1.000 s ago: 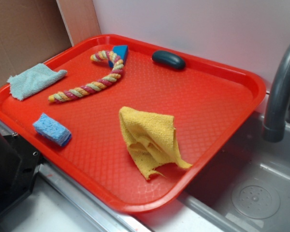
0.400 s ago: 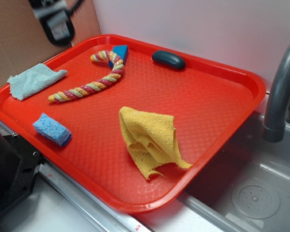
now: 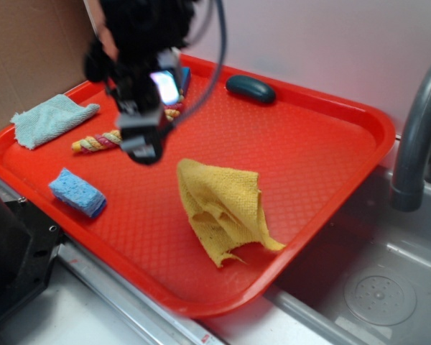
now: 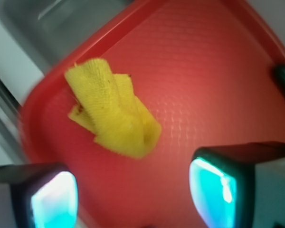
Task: Grab the yellow cloth.
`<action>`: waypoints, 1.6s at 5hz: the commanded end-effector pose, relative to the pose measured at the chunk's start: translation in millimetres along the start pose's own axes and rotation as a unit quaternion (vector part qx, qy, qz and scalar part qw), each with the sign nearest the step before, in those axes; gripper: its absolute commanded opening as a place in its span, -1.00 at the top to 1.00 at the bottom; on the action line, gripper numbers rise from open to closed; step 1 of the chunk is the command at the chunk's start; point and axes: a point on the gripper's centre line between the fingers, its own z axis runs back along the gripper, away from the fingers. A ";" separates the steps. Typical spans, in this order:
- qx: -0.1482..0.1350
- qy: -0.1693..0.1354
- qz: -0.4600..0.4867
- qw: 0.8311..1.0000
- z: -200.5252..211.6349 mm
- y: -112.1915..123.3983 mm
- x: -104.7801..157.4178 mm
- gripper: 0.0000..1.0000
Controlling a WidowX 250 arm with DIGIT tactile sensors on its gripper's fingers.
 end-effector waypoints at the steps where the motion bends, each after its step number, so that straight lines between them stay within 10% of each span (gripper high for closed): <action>1: -0.034 0.051 -0.068 0.996 -69.5 8.2 13.9 -1.00; 2: -0.044 0.063 -0.079 0.994 -92.5 -15.9 12.5 1.00; 5: 0.025 0.052 0.051 0.997 -24.3 -5.1 1.6 1.00; 6: 0.029 0.002 0.174 0.984 28.5 11.7 -42.5 1.00; 8: 0.074 -0.032 0.408 0.909 105.9 18.5 -93.3 1.00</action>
